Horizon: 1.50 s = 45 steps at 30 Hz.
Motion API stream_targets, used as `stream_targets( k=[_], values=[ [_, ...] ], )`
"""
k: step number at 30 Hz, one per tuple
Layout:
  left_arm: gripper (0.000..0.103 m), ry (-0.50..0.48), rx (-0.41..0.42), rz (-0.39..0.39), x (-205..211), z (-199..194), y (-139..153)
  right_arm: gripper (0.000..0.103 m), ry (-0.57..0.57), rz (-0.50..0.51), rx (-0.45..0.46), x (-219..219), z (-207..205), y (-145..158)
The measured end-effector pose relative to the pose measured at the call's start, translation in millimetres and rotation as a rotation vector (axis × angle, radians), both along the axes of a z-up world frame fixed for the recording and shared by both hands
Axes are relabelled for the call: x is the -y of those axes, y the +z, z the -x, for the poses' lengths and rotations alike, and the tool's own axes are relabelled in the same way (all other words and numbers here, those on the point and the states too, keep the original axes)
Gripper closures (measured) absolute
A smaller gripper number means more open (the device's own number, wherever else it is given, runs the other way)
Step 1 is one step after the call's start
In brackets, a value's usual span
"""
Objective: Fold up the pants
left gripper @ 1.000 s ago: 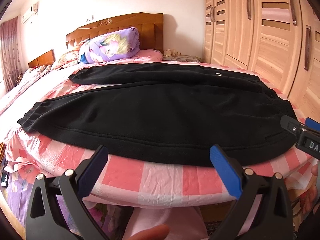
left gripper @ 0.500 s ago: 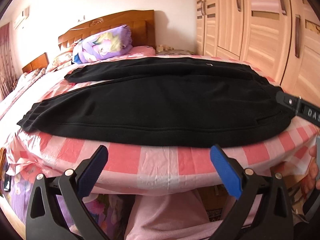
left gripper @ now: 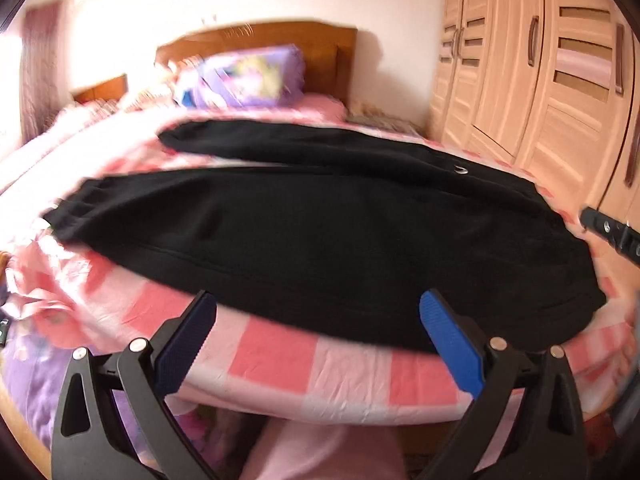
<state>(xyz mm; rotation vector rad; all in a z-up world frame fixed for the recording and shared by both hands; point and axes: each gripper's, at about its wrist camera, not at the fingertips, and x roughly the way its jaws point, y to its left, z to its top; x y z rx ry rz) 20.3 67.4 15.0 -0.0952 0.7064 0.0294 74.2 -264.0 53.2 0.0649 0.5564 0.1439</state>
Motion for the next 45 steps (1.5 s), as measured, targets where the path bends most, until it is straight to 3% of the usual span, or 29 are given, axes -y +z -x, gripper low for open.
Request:
stream_targets(
  k=[2, 4, 7, 9, 11, 13, 17, 21, 23, 25, 26, 27, 28, 29, 30, 31, 32, 33, 34, 37, 39, 45],
  values=[
    [0.001, -0.195, -0.036, -0.023, 2, -26, 8, 0.004, 0.066, -0.061, 0.012, 11, -23, 9],
    [0.001, -0.31, -0.045, -0.043, 3, -52, 19, 0.004, 0.13, -0.042, -0.014, 16, -52, 15],
    [0.001, -0.333, 0.007, -0.08, -5, -98, 39, 0.004, 0.207, 0.105, -0.153, 21, -116, 13],
    [0.001, -0.327, 0.034, -0.147, -4, -132, 49, 0.004, 0.218, 0.09, -0.208, 34, -153, 12],
    [0.001, -0.371, 0.038, -0.178, -2, -178, 58, 0.004, 0.216, 0.028, -0.32, 59, -212, 3],
    [0.001, -0.418, -0.008, -0.157, 0, -223, 59, 0.004, 0.19, -0.042, -0.408, 80, -259, -9],
    [0.001, -0.445, -0.138, -0.037, -9, -320, 47, 0.004, 0.178, 0.008, -0.441, 98, -329, -23],
    [0.007, -0.405, -0.251, 0.066, -23, -387, 28, 0.006, 0.264, 0.029, -0.478, 92, -370, -36],
    [0.015, -0.38, -0.305, 0.142, -30, -413, 17, 0.009, 0.337, 0.066, -0.5, 81, -385, -46],
    [0.016, -0.348, -0.338, 0.184, -36, -429, 9, 0.012, 0.407, 0.143, -0.534, 67, -394, -60],
    [0.017, -0.335, -0.357, 0.203, -40, -439, 4, 0.021, 0.435, 0.165, -0.546, 63, -398, -65],
    [0.024, -0.329, -0.372, 0.224, -42, -445, 1, 0.027, 0.466, 0.178, -0.559, 58, -402, -70],
    [0.034, -0.331, -0.38, 0.239, -43, -448, 0, 0.027, 0.499, 0.167, -0.567, 56, -405, -74],
    [0.037, -0.335, -0.39, 0.252, -45, -452, -2, 0.03, 0.529, 0.154, -0.557, 55, -407, -74],
    [0.041, -0.34, -0.389, 0.251, -44, -454, -2, 0.039, 0.55, 0.147, -0.553, 55, -405, -73],
    [0.045, -0.345, -0.388, 0.25, -44, -456, -2, 0.056, 0.571, 0.139, -0.549, 55, -405, -72],
    [0.047, -0.355, -0.397, 0.255, -44, -459, -3, 0.064, 0.604, 0.123, -0.542, 54, -403, -70],
    [0.047, -0.359, -0.408, 0.265, -44, -460, -4, 0.088, 0.62, 0.14, -0.514, 52, -397, -66],
    [0.047, -0.359, -0.414, 0.274, -43, -461, -5, 0.093, 0.615, 0.202, -0.477, 50, -389, -63],
    [0.046, -0.343, -0.438, 0.333, -44, -468, -9, 0.094, 0.595, 0.287, -0.382, 47, -365, -54],
    [0.045, -0.337, -0.467, 0.427, -45, -471, -13, 0.094, 0.568, 0.328, -0.285, 43, -341, -42],
    [0.029, -0.307, -0.503, 0.529, -38, -467, -11, 0.094, 0.537, 0.426, -0.031, 24, -239, -7]
  ],
)
